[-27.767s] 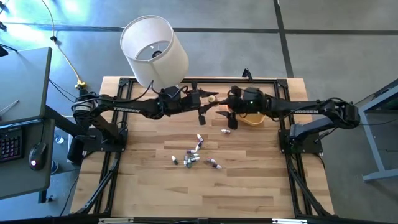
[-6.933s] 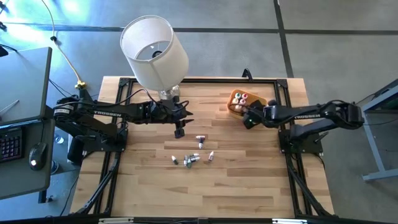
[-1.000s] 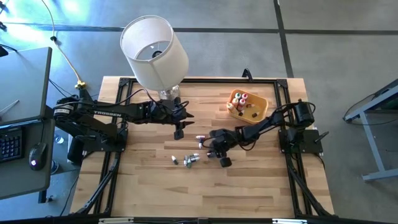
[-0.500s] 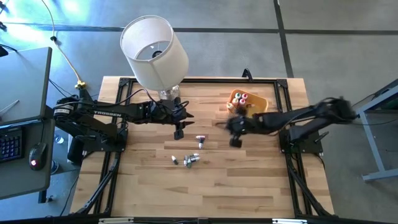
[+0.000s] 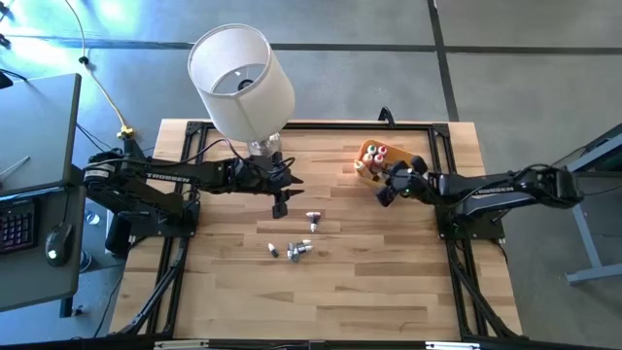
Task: Pick & Place food coloring
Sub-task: Put the small red food coloring bottle into the yellow bin, then adjust the food coloring bottles in the yellow bin
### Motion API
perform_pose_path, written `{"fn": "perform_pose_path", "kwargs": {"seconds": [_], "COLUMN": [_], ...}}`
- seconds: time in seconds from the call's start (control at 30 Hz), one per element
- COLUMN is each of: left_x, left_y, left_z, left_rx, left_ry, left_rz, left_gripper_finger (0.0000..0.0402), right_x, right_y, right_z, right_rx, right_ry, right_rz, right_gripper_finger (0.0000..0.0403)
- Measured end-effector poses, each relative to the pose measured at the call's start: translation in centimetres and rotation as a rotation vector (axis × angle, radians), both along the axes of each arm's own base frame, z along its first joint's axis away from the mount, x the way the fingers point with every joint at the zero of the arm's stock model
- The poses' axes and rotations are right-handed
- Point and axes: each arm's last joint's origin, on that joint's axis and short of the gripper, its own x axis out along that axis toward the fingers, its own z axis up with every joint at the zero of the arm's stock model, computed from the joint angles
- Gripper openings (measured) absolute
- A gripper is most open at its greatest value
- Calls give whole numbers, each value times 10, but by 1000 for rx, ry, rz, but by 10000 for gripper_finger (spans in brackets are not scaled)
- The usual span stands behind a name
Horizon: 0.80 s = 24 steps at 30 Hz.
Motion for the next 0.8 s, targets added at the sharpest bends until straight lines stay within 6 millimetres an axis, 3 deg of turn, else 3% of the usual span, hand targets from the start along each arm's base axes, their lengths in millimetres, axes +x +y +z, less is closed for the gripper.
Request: {"fn": "perform_pose_path", "kwargs": {"seconds": [0.43, 0.63, 0.8], "left_x": [0, 5, 7], "left_y": [0, 2, 3], "left_z": [0, -6, -7], "left_rx": [-37, -2, 9], "left_ry": [-11, 8, -3], "left_rz": [20, 84, 104], "left_gripper_finger": [119, 119, 119], "right_x": [-2, 6, 8], "right_y": [-15, -13, -13], "right_z": [0, 6, 5], "right_rx": [11, 42, 55], "right_ry": [-27, -122, -126], "right_rz": [-1, 157, 167], "right_gripper_finger": [146, 132, 91]}}
